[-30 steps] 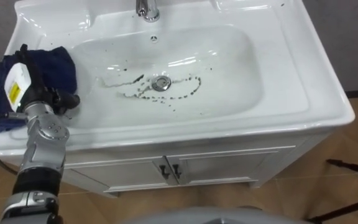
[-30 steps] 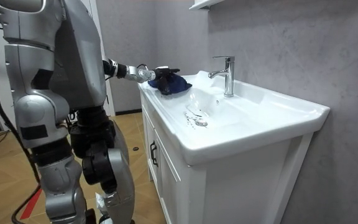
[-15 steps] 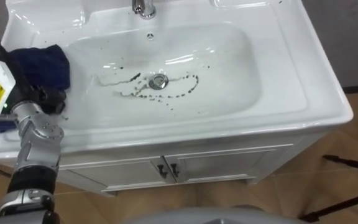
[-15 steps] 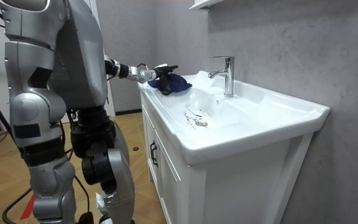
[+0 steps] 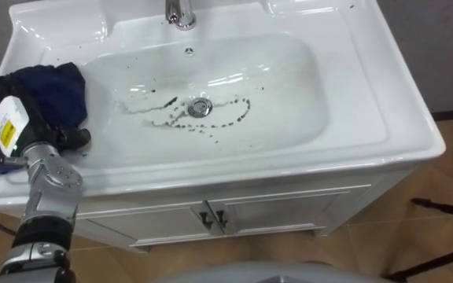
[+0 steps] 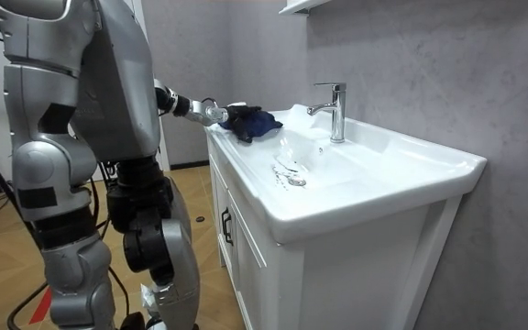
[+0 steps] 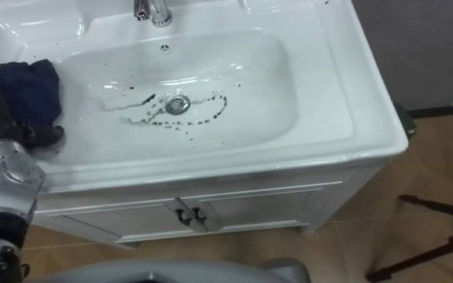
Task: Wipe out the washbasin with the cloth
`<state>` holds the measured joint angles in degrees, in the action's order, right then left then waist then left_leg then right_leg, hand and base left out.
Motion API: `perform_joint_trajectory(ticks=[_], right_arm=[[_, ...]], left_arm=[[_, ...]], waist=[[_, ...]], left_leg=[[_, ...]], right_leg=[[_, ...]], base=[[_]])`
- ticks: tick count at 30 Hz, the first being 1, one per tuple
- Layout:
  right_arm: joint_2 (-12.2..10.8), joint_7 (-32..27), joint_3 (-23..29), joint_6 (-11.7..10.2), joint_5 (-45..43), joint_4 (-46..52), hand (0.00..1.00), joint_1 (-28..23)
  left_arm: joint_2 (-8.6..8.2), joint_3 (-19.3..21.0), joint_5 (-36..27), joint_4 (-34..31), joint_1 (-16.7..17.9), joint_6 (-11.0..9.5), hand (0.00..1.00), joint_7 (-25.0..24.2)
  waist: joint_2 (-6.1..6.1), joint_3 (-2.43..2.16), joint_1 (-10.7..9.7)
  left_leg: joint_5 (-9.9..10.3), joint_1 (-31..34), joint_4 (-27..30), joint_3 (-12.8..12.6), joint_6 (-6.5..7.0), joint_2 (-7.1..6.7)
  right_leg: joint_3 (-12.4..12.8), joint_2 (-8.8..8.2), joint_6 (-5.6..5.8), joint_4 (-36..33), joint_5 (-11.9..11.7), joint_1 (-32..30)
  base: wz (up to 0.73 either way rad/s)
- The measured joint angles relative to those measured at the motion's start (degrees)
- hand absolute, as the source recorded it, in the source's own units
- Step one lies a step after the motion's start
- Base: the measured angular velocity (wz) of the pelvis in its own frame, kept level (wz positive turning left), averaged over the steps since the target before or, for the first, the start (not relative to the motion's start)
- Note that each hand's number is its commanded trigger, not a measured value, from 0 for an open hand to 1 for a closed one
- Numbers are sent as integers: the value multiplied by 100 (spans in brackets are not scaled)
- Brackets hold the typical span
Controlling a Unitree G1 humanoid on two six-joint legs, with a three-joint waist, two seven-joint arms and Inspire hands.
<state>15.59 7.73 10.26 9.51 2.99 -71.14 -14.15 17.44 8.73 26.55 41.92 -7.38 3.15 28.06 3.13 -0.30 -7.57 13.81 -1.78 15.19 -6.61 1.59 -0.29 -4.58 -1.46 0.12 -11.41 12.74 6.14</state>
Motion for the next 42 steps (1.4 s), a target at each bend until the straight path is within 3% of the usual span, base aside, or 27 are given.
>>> perform_joint_trajectory(ticks=[1,2,3,4,10,14,20,35,42], right_arm=[[5,6,-1,11,7,14,0,0],[6,26,-1,23,4,14,0,-1],[6,52,-1,37,2,16,0,-1],[6,79,-1,55,-5,24,0,0],[6,115,-3,149,-47,106,0,9],[10,112,1,266,-124,199,0,12],[22,111,11,308,-134,198,0,19],[32,126,1,309,-332,202,0,164],[-7,168,-73,266,-339,149,0,304]], left_arm=[[0,0,0,-1,58,-27,0,0],[0,0,1,-1,81,-54,58,-10],[0,0,3,-2,80,-59,88,-22],[0,6,18,0,80,-59,100,-61],[38,11,58,132,78,-86,100,-146],[290,53,32,247,28,-92,100,-270],[391,288,-86,343,15,-85,100,-365],[404,470,-958,517,13,-92,100,-415],[238,437,-1016,111,64,-75,100,-487]], waist=[[-2,-1,0],[-9,-2,3],[-15,-7,10],[-24,-15,15],[-2,-32,40],[12,-44,40],[32,-54,17],[82,-69,14],[82,-62,-7]], left_leg=[[0,-20,-10,-34,0,2],[0,-33,-18,-45,0,1],[0,-37,-23,-49,0,0],[0,-46,-28,-52,0,-1],[1,-84,-53,-104,-1,6],[-16,-200,-155,-121,-23,2],[-18,-307,-173,-157,-23,1],[-34,-492,-287,-204,-14,-41],[-37,-433,-216,-31,-9,-78]], right_leg=[[6,-1,-1,1,2,11],[7,-2,-2,13,2,24],[8,-3,-2,29,2,32],[9,-3,-3,72,2,56],[71,5,-10,67,13,75],[122,15,-18,68,18,153],[149,12,-17,76,23,226],[179,-35,7,66,94,324],[-36,-71,14,87,98,382]], base=[[-6],[-4],[0],[0],[-4],[-5],[-3],[-2],[15]])
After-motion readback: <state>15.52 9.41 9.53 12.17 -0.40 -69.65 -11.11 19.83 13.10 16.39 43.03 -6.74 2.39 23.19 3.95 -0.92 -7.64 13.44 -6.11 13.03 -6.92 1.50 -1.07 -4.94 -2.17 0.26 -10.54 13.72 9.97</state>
